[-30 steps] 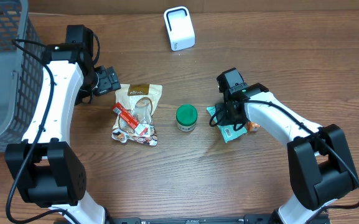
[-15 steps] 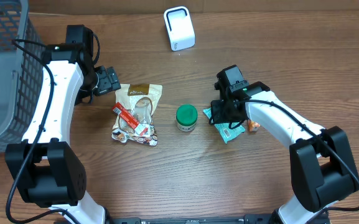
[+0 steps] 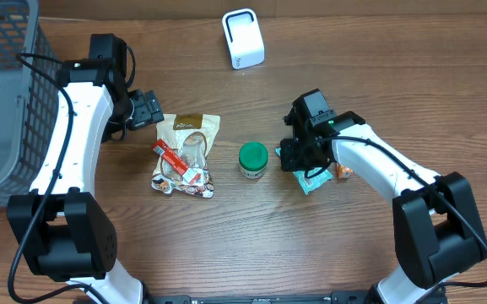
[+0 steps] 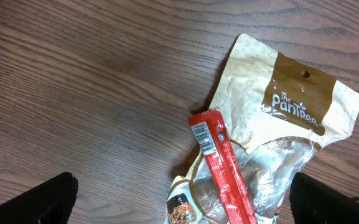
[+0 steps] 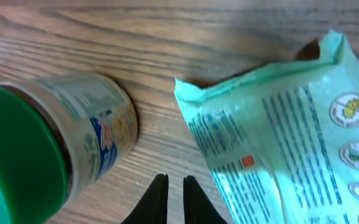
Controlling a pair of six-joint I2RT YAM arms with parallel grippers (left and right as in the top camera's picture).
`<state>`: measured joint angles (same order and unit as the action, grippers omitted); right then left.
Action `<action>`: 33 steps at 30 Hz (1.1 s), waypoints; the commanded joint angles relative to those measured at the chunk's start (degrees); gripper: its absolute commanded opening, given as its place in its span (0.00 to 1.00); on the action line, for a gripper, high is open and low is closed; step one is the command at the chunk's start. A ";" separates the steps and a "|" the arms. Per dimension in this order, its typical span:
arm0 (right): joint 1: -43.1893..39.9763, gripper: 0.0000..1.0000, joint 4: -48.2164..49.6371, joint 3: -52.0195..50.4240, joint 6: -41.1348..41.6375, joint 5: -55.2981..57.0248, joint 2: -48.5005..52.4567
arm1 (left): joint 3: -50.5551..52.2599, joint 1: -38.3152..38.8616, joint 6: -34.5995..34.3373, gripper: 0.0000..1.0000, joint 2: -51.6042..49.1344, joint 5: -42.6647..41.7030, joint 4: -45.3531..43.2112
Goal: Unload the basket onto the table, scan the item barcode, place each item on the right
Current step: 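Lower the teal packet right of the green jar and open the right gripper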
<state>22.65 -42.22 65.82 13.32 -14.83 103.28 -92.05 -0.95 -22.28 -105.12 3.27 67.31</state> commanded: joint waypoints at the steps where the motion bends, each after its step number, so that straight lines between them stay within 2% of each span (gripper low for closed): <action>1: 0.22 0.11 1.92 -2.51 0.37 -0.24 -1.25 | -0.94 0.02 0.87 1.00 0.35 0.31 -0.09; 8: 0.22 0.11 5.79 -4.02 0.39 0.50 -1.25 | -0.94 0.02 0.87 1.00 0.35 0.28 -0.09; 16: 0.22 0.11 7.58 -5.27 1.88 7.48 -1.25 | -0.96 0.00 0.87 1.00 0.35 0.28 -0.09; 26: 0.22 0.11 12.46 -5.95 1.90 7.96 -1.27 | -0.94 0.00 0.87 1.00 0.35 0.28 -0.09; 33: 0.22 0.16 8.96 -3.65 1.84 7.26 -2.67 | -0.96 0.00 0.87 1.00 0.35 0.31 -0.09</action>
<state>22.65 -32.38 60.42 15.03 -7.94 103.22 -92.05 -0.95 -22.28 -105.12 3.27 67.33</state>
